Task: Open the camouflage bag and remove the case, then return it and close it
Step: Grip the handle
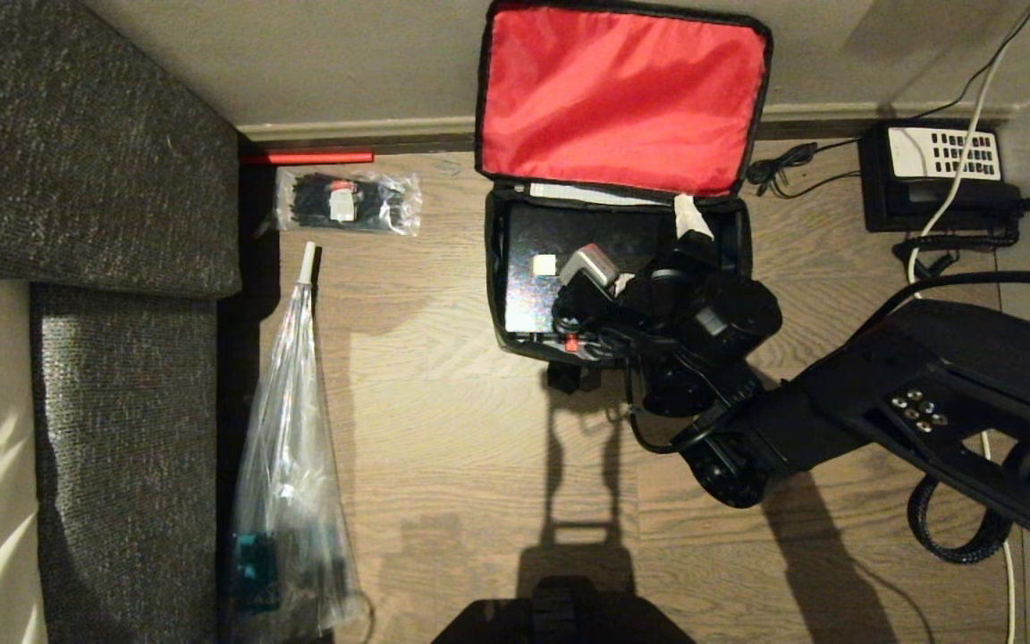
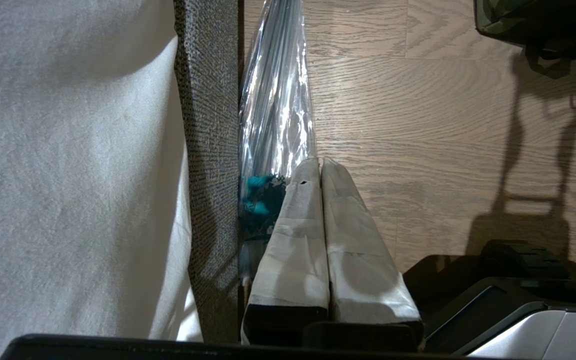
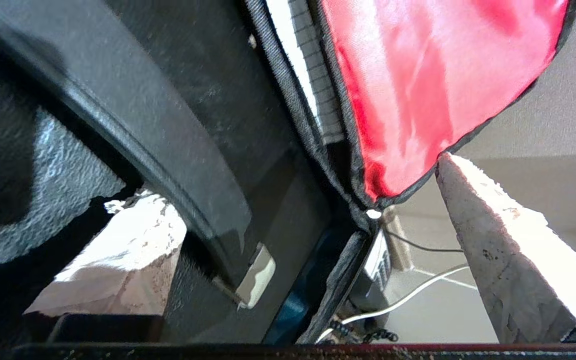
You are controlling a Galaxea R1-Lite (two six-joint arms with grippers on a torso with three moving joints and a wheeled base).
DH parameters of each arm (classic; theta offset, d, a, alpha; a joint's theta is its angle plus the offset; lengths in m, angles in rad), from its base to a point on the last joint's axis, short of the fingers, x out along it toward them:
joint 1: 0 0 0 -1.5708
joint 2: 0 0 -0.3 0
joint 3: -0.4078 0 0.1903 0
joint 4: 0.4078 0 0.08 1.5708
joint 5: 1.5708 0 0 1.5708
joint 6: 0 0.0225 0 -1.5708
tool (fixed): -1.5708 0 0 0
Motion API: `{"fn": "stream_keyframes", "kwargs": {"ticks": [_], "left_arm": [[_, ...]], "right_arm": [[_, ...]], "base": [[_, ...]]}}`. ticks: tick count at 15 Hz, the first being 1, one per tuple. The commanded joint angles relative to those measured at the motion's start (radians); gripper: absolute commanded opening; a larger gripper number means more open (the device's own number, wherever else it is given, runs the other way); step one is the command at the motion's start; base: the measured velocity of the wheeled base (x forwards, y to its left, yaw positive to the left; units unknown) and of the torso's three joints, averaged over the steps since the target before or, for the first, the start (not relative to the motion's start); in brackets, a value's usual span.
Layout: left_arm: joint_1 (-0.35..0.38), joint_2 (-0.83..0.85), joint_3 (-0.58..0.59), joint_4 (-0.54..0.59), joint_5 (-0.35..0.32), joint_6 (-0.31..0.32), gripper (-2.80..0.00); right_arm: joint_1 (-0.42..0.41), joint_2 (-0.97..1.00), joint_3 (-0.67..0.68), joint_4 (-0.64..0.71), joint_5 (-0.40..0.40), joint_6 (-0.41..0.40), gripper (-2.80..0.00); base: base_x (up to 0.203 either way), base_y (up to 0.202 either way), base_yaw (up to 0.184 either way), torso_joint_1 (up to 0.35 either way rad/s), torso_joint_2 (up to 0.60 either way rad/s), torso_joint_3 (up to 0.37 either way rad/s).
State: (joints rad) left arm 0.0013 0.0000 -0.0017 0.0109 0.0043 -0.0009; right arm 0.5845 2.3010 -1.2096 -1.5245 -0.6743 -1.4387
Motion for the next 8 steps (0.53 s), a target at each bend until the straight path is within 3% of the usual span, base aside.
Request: {"fn": "stream_keyframes", "kwargs": {"ticks": [1, 8], "left_arm": [[0.000, 0.000, 0.000, 0.000, 0.000, -0.001, -2.80], [0.000, -0.002, 0.000, 0.000, 0.001, -0.001, -2.80]], "right_arm": [[-0.017, 0.038, -0.057, -0.006, -0.005, -0.012, 0.00], [-0.041, 0.100, -0.087, -0.006, 0.003, -0.014, 0.00]], "base": [[0.000, 0.000, 0.000, 0.000, 0.00, 0.000], [0.000, 0.000, 0.000, 0.000, 0.00, 0.005]]}}
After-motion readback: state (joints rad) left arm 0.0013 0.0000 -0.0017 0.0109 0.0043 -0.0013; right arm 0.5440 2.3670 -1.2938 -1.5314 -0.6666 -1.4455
